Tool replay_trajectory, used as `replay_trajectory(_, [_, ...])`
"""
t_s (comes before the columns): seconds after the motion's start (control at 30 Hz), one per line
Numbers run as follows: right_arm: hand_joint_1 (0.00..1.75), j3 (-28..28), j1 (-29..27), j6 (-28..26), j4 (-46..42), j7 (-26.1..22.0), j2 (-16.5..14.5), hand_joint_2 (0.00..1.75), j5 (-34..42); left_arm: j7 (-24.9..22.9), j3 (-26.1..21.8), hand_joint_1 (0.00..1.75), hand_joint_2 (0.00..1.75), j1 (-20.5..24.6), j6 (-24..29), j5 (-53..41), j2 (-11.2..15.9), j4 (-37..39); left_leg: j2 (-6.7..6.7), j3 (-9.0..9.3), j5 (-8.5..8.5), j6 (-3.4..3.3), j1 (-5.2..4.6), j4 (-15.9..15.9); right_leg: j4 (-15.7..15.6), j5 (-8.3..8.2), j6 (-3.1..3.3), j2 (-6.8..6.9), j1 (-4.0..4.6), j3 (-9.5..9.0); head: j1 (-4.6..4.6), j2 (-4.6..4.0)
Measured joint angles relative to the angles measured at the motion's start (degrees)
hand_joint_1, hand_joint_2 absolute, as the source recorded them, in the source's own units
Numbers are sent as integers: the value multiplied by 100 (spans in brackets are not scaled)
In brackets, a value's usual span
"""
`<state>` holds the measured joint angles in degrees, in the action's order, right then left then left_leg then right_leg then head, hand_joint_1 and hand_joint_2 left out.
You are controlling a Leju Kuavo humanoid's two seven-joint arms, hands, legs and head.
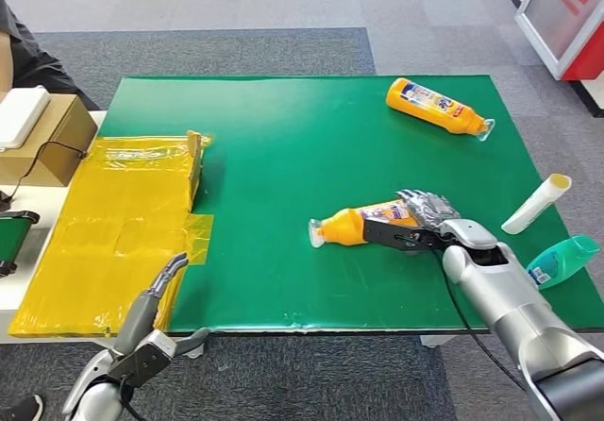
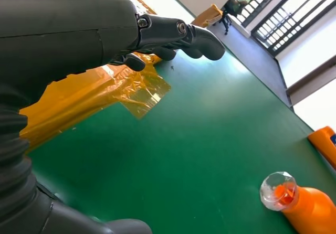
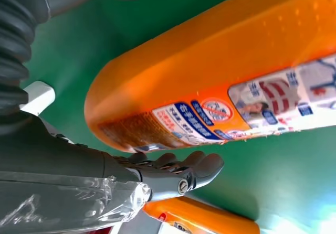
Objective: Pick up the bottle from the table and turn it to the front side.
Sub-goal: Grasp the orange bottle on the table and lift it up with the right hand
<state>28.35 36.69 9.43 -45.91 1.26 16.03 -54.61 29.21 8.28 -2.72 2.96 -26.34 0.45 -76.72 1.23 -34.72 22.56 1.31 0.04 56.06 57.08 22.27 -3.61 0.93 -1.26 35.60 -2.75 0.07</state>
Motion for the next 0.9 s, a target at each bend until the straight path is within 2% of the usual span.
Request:
replay_trajectory(0.6, [0,233,297,-363,984,-74,-206,175,-208,54,260,0,175,79,-1,23,26,204,0,0,-1,-1,0,0,0,0,0,0,0,1,1,0])
replay_trajectory(0.63, [7,241,308,-364,1003,-74,-214,175,-209,54,262,0,175,79,-1,30,27,209,0,0,-1,-1,0,0,0,0,0,0,0,1,1,0])
replay_trajectory(0.73, [138,257,327,-362,1045,-76,-238,175,-207,54,263,0,175,80,-1,56,29,223,0,0,-1,-1,0,0,0,0,0,0,0,1,0,0])
replay_trajectory(0.77, [175,261,331,-361,1056,-77,-245,175,-206,54,263,0,175,80,-1,61,29,228,0,0,-1,-1,0,0,0,0,0,0,0,1,0,0])
replay_trajectory(0.9, [175,266,335,-418,1081,-107,-257,175,-195,54,264,0,175,79,-1,74,31,238,0,1,-1,-1,0,0,0,-1,0,0,0,0,1,0])
